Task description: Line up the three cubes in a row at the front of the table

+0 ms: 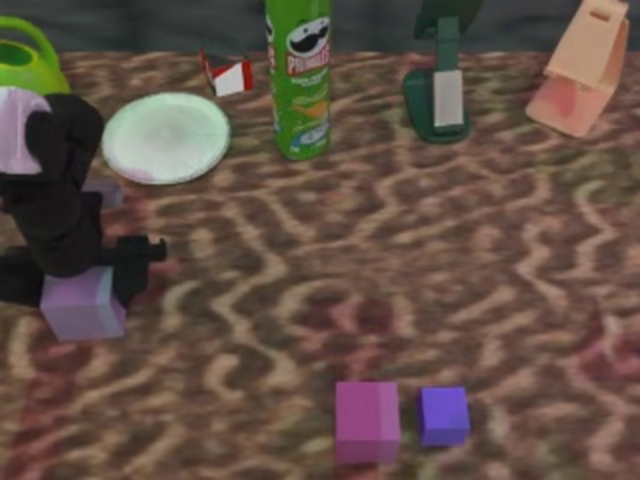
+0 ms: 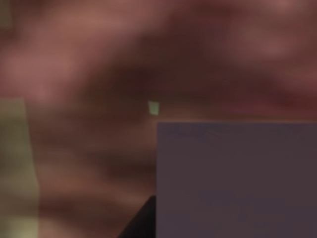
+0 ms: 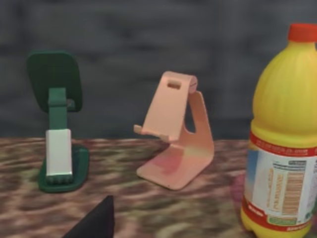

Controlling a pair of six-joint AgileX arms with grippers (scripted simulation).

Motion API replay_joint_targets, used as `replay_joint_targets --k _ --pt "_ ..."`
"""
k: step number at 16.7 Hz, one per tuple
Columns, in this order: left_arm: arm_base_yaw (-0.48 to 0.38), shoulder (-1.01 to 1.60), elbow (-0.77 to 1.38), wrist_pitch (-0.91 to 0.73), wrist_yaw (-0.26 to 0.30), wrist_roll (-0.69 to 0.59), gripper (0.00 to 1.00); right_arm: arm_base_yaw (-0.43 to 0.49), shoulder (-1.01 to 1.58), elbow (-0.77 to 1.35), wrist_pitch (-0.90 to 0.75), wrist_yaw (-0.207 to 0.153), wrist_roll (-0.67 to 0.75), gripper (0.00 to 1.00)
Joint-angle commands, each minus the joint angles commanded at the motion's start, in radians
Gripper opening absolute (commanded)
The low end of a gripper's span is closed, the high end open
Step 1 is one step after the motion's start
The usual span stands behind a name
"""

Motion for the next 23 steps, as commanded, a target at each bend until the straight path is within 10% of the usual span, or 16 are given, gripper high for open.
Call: replay_joint_targets --k 4,23 --pt "0.000 0.000 0.000 0.000 0.000 0.000 0.00 0.000 0.000 0.000 0.000 0.000 0.000 1.00" --pt "0.020 -0.134 0.130 -0.256 -0.002 -0.002 0.00 0.000 0.000 0.000 0.000 0.000 0.000 1.00"
